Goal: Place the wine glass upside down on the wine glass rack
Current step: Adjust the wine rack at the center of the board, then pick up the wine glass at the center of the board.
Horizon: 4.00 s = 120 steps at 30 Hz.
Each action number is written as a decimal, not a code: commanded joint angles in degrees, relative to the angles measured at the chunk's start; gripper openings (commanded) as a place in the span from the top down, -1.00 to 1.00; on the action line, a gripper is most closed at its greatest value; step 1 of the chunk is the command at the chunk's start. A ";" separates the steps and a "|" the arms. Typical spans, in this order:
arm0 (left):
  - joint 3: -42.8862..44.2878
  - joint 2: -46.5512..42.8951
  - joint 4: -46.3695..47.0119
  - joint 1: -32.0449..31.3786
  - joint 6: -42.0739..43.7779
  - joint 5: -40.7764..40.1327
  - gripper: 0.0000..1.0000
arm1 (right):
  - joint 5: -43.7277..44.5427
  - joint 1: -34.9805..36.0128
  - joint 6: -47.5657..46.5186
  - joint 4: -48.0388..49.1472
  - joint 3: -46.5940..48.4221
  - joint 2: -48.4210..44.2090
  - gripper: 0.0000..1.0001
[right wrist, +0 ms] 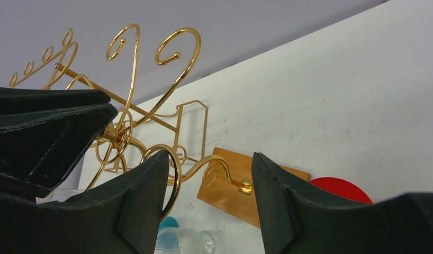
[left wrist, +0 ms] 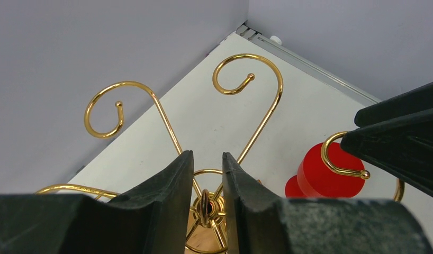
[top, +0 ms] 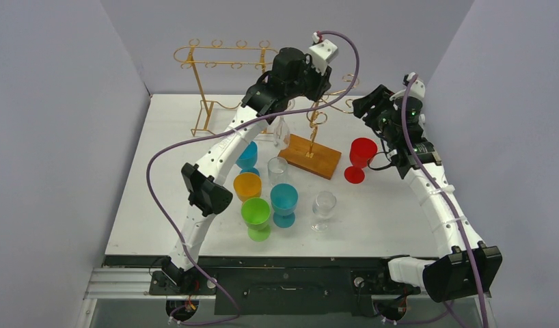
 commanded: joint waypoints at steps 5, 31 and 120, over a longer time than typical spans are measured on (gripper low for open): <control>0.97 -5.17 4.51 1.08 -1.17 2.05 0.51 | -7.22 -3.10 -2.39 -7.19 8.90 2.60 -0.19; -7.57 -12.82 -3.62 1.90 0.07 4.03 0.49 | -19.34 -5.25 7.19 5.00 22.95 22.43 0.28; -52.57 -52.38 -16.25 9.59 5.65 10.82 -0.93 | 9.69 -6.61 -1.71 -17.59 -11.12 4.01 0.25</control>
